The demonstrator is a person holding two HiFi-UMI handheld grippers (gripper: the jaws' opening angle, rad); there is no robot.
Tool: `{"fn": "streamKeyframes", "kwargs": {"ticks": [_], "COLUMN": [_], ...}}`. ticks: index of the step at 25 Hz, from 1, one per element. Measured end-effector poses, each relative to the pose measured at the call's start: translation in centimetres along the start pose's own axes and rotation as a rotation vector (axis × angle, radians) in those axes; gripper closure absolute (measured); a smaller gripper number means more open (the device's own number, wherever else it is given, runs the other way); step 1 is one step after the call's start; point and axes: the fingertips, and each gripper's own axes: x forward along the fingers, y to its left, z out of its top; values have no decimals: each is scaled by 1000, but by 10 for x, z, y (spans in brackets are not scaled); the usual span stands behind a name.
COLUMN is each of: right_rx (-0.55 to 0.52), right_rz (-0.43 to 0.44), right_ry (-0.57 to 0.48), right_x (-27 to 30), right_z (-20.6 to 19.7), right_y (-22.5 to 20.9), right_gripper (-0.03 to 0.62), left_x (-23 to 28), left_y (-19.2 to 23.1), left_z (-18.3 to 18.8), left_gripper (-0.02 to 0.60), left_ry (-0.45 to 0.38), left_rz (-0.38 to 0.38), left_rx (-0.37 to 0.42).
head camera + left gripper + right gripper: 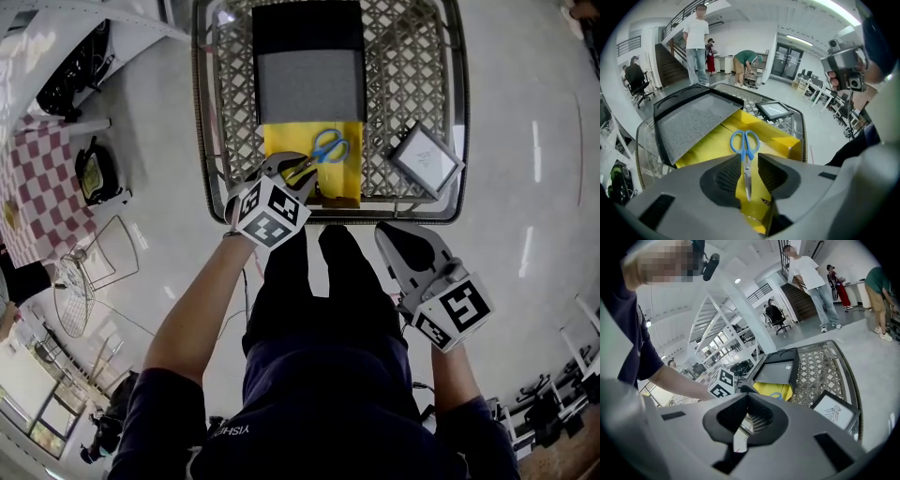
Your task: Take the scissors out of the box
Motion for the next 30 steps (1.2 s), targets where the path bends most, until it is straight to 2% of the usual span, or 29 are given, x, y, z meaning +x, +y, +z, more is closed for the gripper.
{"fn": "streamKeyframes", "kwargs": {"ticks": [13, 19, 28, 30], "right_rx": [25, 33, 45, 47], "right_rz": [0, -8, -18, -18], "right_ry": [13, 12, 3, 2], "right_x": [6, 7, 2, 2], "right_z": [-6, -4, 3, 4], "right_y": [-13, -22, -31, -31], "right_gripper": [576, 576, 576, 576], "left_x": [24, 32, 37, 37], "left_y": [6, 5, 4, 5], "left_z": [-27, -33, -35, -35], "left_gripper": [459, 459, 466, 485], "left_ry": [210, 291, 356, 362], "left_rz": [17, 17, 9, 7], "left_rx": [10, 40, 40, 40]}}
